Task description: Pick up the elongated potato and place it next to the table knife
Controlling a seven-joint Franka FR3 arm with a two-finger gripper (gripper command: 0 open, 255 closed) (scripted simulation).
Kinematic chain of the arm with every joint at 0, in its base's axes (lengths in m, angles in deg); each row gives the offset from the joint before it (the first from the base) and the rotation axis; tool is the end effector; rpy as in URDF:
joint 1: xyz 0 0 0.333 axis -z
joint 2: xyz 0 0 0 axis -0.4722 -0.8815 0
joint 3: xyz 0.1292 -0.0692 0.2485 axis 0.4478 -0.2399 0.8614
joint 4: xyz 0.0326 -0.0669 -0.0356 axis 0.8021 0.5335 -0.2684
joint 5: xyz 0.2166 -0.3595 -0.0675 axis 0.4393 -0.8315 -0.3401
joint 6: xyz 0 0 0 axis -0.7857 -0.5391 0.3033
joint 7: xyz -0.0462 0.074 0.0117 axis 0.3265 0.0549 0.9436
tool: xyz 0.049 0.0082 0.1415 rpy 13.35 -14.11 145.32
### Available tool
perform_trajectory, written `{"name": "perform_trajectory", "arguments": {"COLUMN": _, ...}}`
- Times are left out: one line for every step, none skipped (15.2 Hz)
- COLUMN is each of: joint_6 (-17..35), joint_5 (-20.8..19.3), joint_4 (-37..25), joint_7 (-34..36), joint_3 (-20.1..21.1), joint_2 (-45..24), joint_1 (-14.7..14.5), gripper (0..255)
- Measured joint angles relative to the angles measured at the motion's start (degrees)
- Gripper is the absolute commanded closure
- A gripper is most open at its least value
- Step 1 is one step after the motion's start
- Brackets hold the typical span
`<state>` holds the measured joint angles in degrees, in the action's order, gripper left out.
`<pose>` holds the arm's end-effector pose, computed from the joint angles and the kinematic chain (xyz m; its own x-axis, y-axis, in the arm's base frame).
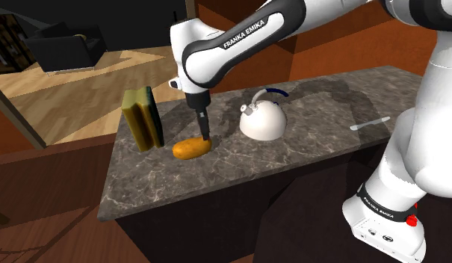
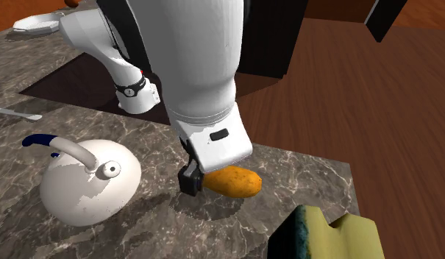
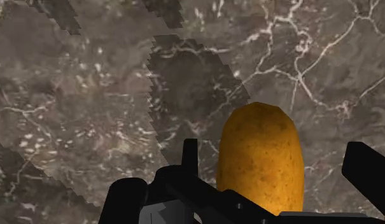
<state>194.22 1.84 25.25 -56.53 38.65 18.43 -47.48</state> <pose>0.5544 0.2697 0.2954 0.5144 0.8560 -0.0518 0.8543 -0.5168 -0.0556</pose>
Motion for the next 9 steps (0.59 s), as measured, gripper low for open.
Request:
{"name": "perform_trajectory", "arguments": {"joint_6": 0.7, "joint_5": -0.4, "joint_4": -1.3, "joint_7": -0.8, "joint_3": 0.5, "joint_2": -1.8, "joint_1": -0.5, "gripper": 0}}
{"name": "perform_trajectory", "arguments": {"joint_6": 1.3, "joint_5": -0.6, "joint_4": -1.3, "joint_7": -1.3, "joint_3": 0.7, "joint_2": -2.4, "joint_1": -0.7, "gripper": 0}}
{"name": "perform_trajectory", "arguments": {"joint_6": 1.9, "joint_5": -0.7, "joint_4": -0.9, "joint_7": -1.4, "joint_3": 0.9, "joint_2": -2.5, "joint_1": -1.0, "gripper": 0}}
{"name": "perform_trajectory", "arguments": {"joint_6": 2.7, "joint_5": -0.7, "joint_4": -0.6, "joint_7": -1.5, "joint_3": 1.0, "joint_2": -3.0, "joint_1": -1.1, "gripper": 0}}
{"name": "perform_trajectory", "arguments": {"joint_6": 3.3, "joint_5": -0.8, "joint_4": -0.4, "joint_7": -1.5, "joint_3": 1.0, "joint_2": -3.4, "joint_1": -1.1, "gripper": 0}}
{"name": "perform_trajectory", "arguments": {"joint_6": 4.0, "joint_5": -0.9, "joint_4": -0.3, "joint_7": -1.5, "joint_3": 1.0, "joint_2": -3.9, "joint_1": -1.1, "gripper": 0}}
{"name": "perform_trajectory", "arguments": {"joint_6": 4.6, "joint_5": -1.0, "joint_4": 0.1, "joint_7": -1.5, "joint_3": 1.0, "joint_2": -4.2, "joint_1": -1.2, "gripper": 0}}
{"name": "perform_trajectory", "arguments": {"joint_6": 5.2, "joint_5": -1.0, "joint_4": 0.3, "joint_7": -1.5, "joint_3": 1.0, "joint_2": -4.5, "joint_1": -1.2, "gripper": 0}}
{"name": "perform_trajectory", "arguments": {"joint_6": 5.8, "joint_5": -1.1, "joint_4": 0.5, "joint_7": -1.4, "joint_3": 1.0, "joint_2": -5.0, "joint_1": -1.2, "gripper": 0}}
